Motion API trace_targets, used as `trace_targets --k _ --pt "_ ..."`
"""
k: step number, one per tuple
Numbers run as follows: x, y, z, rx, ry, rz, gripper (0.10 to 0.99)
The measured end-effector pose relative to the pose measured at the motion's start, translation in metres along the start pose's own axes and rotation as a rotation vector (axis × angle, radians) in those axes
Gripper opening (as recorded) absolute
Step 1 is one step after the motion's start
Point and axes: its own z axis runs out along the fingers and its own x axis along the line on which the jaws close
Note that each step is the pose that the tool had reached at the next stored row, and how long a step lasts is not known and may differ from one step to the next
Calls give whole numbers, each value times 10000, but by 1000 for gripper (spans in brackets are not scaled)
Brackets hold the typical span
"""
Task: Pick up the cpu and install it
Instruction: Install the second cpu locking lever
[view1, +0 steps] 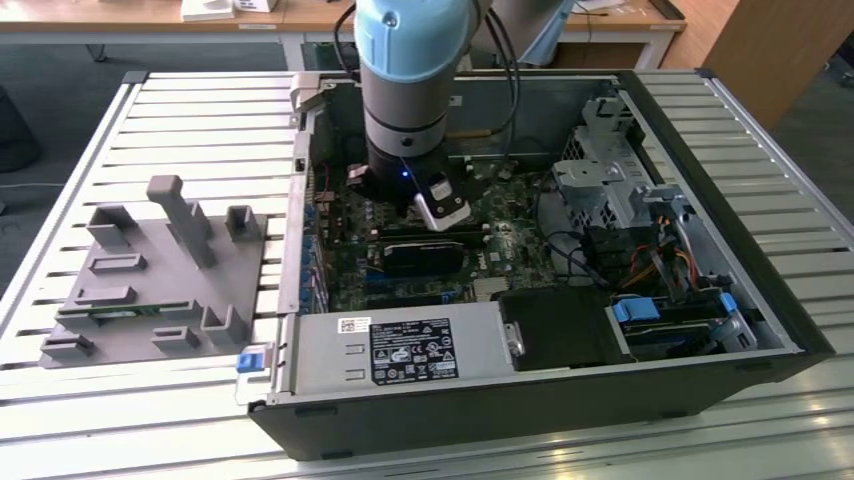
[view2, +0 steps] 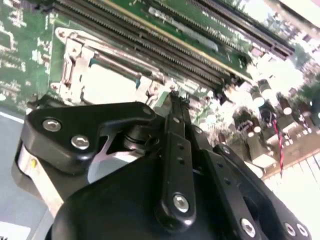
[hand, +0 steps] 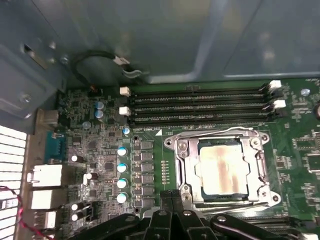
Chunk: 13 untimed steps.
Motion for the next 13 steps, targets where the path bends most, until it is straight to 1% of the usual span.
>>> trace_targets --k 9,10,13 --pt "3 65 -221 -6 0 0 122" --pt "3 69 -238 -9 0 0 122" --pt "3 71 -242 -11 -1 0 122"
